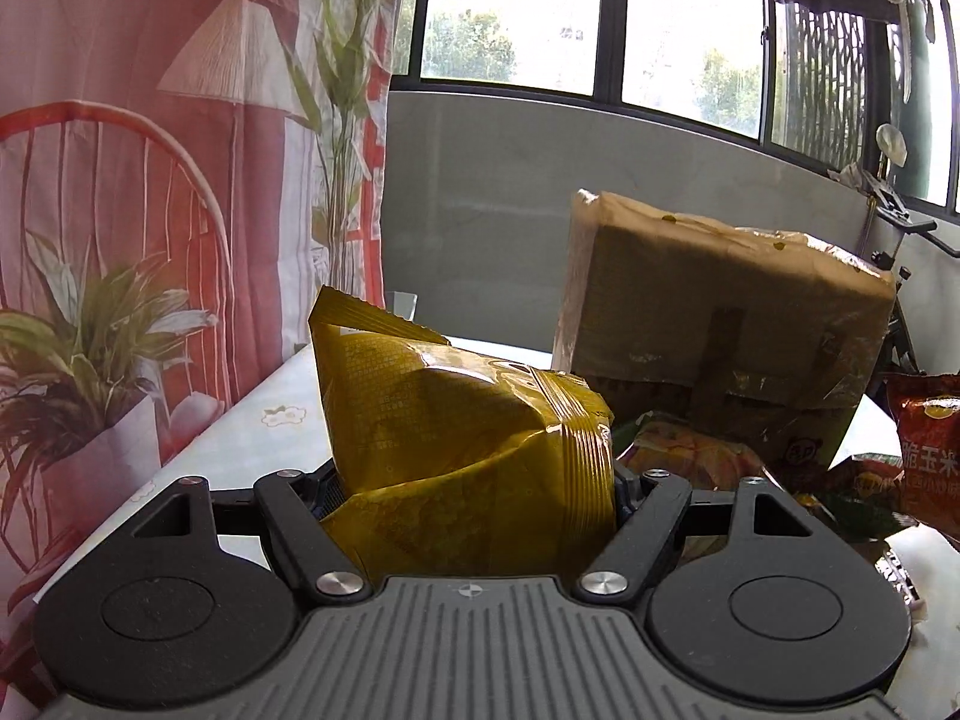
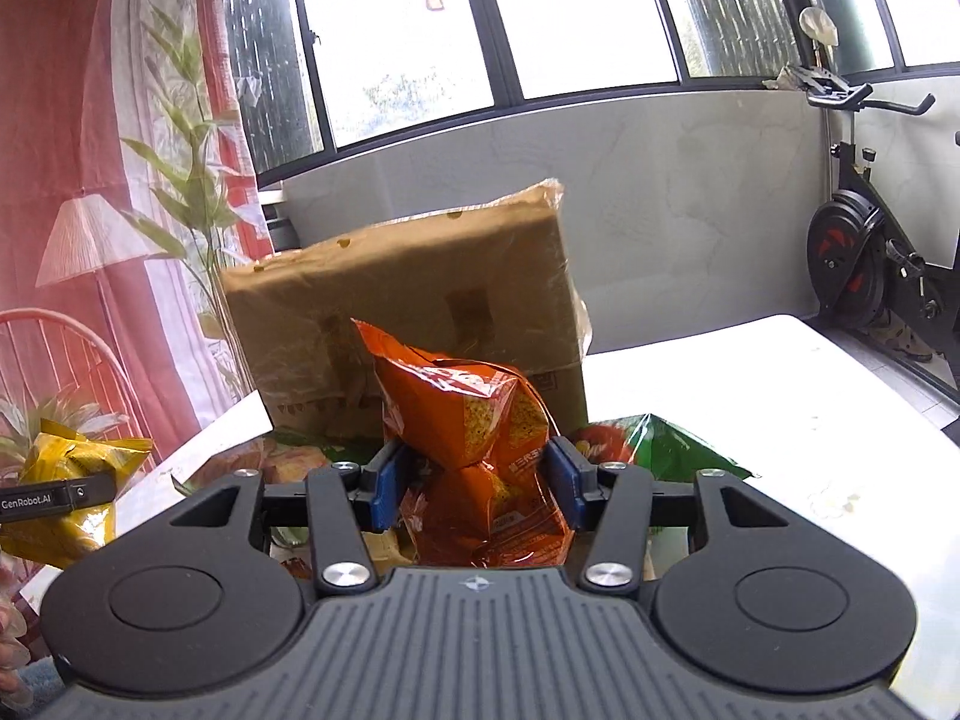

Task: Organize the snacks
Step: 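Lift the yellow bag with the left tool while the right tool grasps the orange chip bag, then carry both bags over the box and open both tools to drop them in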

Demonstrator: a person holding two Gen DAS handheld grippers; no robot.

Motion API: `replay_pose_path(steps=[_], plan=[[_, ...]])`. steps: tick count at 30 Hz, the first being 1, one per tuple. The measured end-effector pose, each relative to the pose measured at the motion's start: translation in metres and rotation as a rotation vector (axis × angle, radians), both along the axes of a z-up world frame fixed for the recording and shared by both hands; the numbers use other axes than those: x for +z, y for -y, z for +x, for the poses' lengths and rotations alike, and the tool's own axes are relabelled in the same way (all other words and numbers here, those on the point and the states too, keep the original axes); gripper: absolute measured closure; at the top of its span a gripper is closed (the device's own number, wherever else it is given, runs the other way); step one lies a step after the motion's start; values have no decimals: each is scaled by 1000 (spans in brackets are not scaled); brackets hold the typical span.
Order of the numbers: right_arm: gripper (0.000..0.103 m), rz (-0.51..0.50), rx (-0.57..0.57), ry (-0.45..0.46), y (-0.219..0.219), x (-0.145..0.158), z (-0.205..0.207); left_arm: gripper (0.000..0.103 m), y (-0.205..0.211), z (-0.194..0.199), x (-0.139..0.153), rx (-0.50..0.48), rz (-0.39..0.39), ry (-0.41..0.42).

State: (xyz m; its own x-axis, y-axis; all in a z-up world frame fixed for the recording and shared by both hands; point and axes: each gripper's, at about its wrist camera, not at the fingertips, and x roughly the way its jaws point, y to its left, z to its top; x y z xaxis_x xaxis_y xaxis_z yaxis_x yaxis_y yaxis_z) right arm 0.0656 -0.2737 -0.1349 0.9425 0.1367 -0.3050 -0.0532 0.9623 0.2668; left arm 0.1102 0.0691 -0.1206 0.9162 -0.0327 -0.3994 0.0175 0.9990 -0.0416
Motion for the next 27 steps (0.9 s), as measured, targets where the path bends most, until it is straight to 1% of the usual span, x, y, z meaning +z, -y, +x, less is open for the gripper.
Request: replay_pose_path(steps=[4,9,12,19,23,27], plan=[[51,12,-10,50,11,16,0,24,7,6,24,-47,-16,53],[52,11,20,117,15,36,5,24,20,20,43,-115,-30,83],[52,9,35,146,17,46,12,24,27,33,52,-147,-25,98],[52,29,44,192,28,68,41,24,45,61,74,-204,-14,152],[52,8,48,219,27,81,58,24,55,73,86,-222,-9,174],[52,6,69,224,26,91,78,24,65,90,96,-231,-14,172]])
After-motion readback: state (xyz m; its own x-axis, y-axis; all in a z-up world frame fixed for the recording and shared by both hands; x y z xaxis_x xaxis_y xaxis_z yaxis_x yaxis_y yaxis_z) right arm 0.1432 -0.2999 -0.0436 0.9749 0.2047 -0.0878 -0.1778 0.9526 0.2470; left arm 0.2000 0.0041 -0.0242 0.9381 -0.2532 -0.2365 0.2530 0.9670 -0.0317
